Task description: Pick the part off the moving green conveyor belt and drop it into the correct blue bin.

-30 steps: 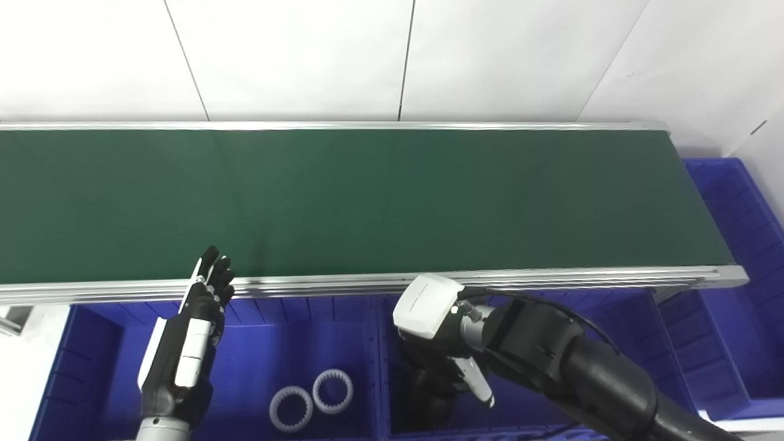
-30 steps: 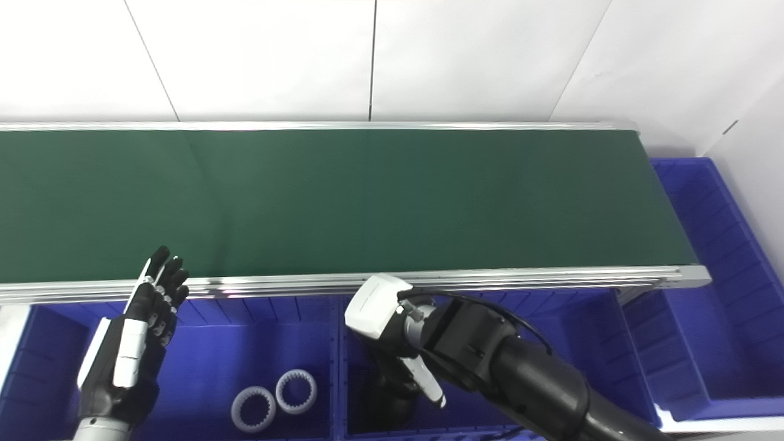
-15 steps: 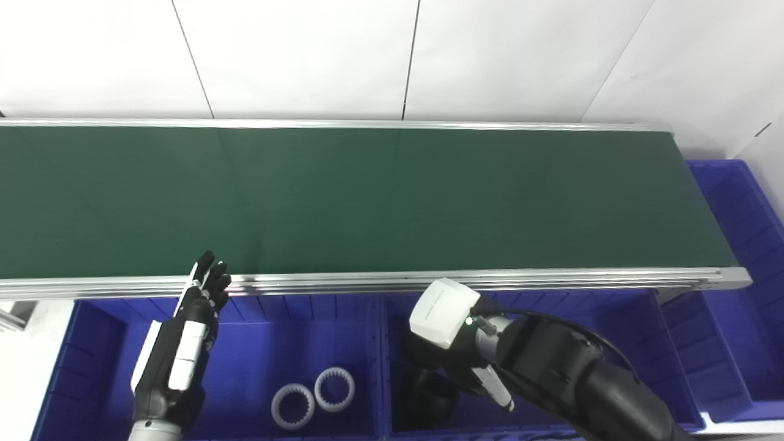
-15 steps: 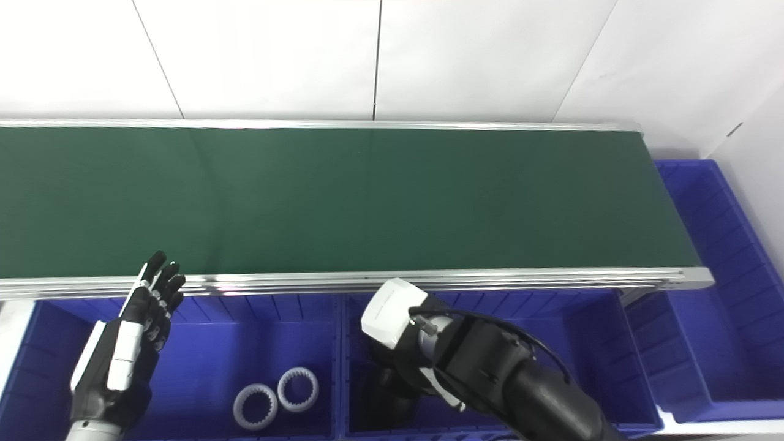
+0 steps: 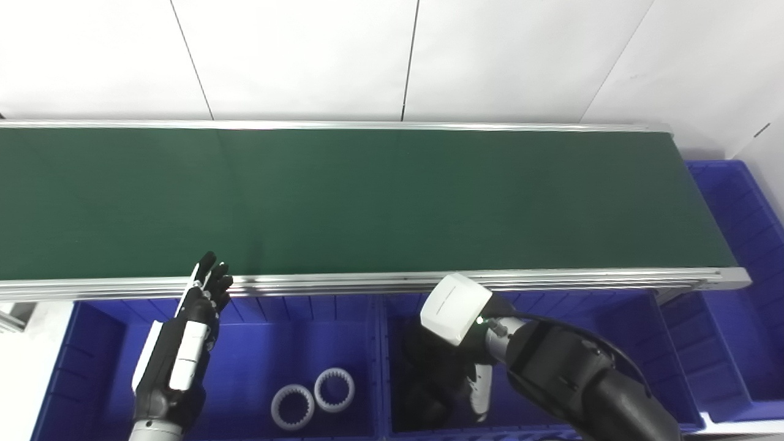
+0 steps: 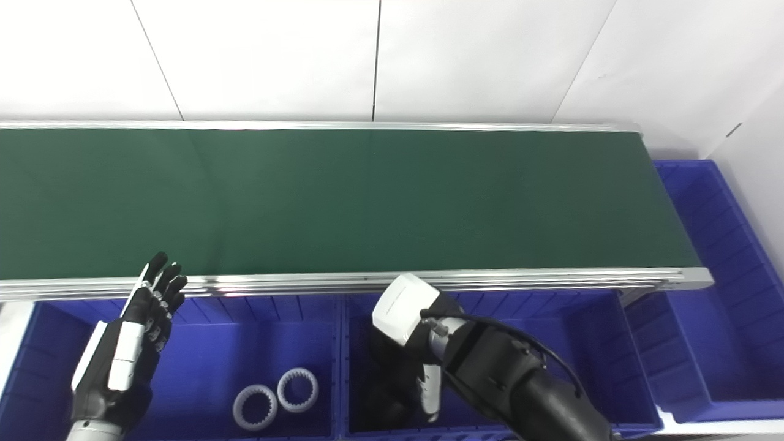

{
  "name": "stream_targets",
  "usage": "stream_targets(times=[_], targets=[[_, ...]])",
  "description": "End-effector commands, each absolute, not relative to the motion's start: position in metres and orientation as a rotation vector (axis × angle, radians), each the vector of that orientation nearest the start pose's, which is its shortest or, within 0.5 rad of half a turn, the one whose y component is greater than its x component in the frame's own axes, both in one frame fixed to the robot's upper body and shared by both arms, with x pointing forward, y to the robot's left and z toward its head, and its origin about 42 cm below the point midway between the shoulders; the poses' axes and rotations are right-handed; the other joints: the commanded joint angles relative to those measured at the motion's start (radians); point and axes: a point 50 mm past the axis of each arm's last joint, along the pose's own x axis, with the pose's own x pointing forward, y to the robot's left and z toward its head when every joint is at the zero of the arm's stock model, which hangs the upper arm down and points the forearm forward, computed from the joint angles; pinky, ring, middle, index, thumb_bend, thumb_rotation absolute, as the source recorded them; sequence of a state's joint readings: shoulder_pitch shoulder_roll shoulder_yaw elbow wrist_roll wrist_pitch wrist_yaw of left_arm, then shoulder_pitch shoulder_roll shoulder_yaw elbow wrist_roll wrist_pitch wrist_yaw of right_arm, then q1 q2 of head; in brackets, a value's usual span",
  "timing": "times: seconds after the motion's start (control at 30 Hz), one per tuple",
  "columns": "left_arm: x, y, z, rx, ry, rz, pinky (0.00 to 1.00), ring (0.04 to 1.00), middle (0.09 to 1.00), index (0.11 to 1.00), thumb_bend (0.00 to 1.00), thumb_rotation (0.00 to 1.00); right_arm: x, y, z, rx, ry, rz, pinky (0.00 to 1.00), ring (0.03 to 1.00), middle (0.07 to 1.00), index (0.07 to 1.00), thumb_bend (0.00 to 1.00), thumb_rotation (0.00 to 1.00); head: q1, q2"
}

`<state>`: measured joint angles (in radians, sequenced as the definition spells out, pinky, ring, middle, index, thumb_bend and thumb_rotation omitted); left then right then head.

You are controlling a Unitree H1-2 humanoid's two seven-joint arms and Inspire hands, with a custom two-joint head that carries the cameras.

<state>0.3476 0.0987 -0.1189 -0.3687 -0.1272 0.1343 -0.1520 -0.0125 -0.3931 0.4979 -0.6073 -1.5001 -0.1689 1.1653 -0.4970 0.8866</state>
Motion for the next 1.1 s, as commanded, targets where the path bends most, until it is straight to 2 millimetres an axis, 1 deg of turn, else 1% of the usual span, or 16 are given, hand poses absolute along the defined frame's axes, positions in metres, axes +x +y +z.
stream_targets(times=[0.0,0.2,0.43,0.47,0.5,0.6,0.63,0.67,0.7,0.73,0.77,0.8,0.87,0.9,1.03,1.07], targets=[[0.173,0.213,0.122,-0.06,0.062,-0.218,1.0,0.974,0.973,1.0,0.67,0.88,0.207,-0.183,0.184,-2.07,0.031,0.982,0.69,0.818,0.863,0.817,1.0,0.93,0.003,0.0],[0.172,0.211,0.122,-0.063,0.06,-0.216,1.0,0.974,0.975,1.0,0.68,0.88,0.202,-0.185,0.189,-1.999,0.053,0.936,0.64,0.809,0.852,0.802,1.0,0.93,0.023,-0.002],[0.166,0.208,0.123,-0.059,0.058,-0.216,1.0,0.978,0.977,1.0,0.66,0.89,0.182,-0.185,0.201,-1.752,0.043,0.803,0.64,0.807,0.834,0.771,1.0,0.88,0.069,-0.009],[0.165,0.207,0.123,-0.056,0.058,-0.218,1.0,0.979,0.977,1.0,0.66,0.89,0.176,-0.184,0.201,-1.686,0.022,0.758,0.62,0.795,0.824,0.763,1.0,0.9,0.087,-0.012],[0.164,0.206,0.123,-0.054,0.057,-0.219,1.0,0.98,0.978,1.0,0.66,0.9,0.171,-0.184,0.201,-1.641,0.01,0.725,0.58,0.765,0.801,0.746,1.0,0.95,0.09,-0.013],[0.16,0.203,0.122,-0.039,0.058,-0.217,0.99,0.975,0.975,1.0,0.67,0.9,0.153,-0.185,0.189,-1.355,-0.063,0.543,0.53,0.714,0.76,0.731,0.97,0.97,0.14,-0.024],[0.159,0.203,0.121,-0.033,0.058,-0.216,0.99,0.973,0.975,1.0,0.68,0.9,0.148,-0.185,0.186,-1.275,-0.077,0.488,0.5,0.673,0.732,0.73,0.91,0.99,0.144,-0.025],[0.157,0.202,0.121,-0.03,0.055,-0.217,0.98,0.972,0.975,1.0,0.69,0.9,0.141,-0.185,0.179,-1.138,-0.09,0.41,0.49,0.659,0.722,0.729,0.89,0.99,0.165,-0.033],[0.156,0.202,0.12,-0.028,0.054,-0.218,0.99,0.976,0.976,1.0,0.68,0.9,0.136,-0.186,0.174,-1.046,-0.095,0.348,0.48,0.636,0.714,0.738,0.82,1.0,0.168,-0.034],[0.155,0.201,0.12,-0.027,0.05,-0.219,0.99,0.976,0.976,1.0,0.68,0.9,0.13,-0.184,0.166,-0.904,-0.103,0.261,0.47,0.63,0.713,0.74,0.8,1.0,0.183,-0.041],[0.154,0.2,0.119,-0.026,0.048,-0.219,0.98,0.976,0.975,1.0,0.67,0.9,0.125,-0.184,0.16,-0.808,-0.106,0.195,0.48,0.619,0.712,0.751,0.74,0.97,0.189,-0.044],[0.153,0.199,0.119,-0.028,0.047,-0.218,0.98,0.976,0.974,1.0,0.67,0.89,0.118,-0.181,0.15,-0.647,-0.102,0.094,0.52,0.649,0.739,0.774,0.7,0.96,0.203,-0.055],[0.151,0.196,0.119,-0.031,0.048,-0.216,0.98,0.976,0.973,1.0,0.67,0.88,0.106,-0.174,0.133,-0.426,-0.092,-0.058,0.55,0.67,0.756,0.788,0.69,0.95,0.216,-0.064],[0.15,0.195,0.118,-0.032,0.049,-0.215,0.98,0.977,0.974,1.0,0.68,0.88,0.101,-0.171,0.126,-0.356,-0.09,-0.109,0.62,0.73,0.81,0.837,0.67,0.98,0.221,-0.067],[0.145,0.189,0.116,-0.032,0.044,-0.209,0.98,0.975,0.974,1.0,0.69,0.88,0.093,-0.168,0.111,-0.127,-0.061,-0.229,0.75,0.836,0.904,0.94,0.66,1.0,0.26,-0.086],[0.144,0.188,0.116,-0.031,0.043,-0.206,0.98,0.977,0.978,1.0,0.68,0.89,0.092,-0.169,0.109,-0.077,-0.05,-0.256,0.79,0.864,0.933,0.966,0.69,1.0,0.274,-0.092]])
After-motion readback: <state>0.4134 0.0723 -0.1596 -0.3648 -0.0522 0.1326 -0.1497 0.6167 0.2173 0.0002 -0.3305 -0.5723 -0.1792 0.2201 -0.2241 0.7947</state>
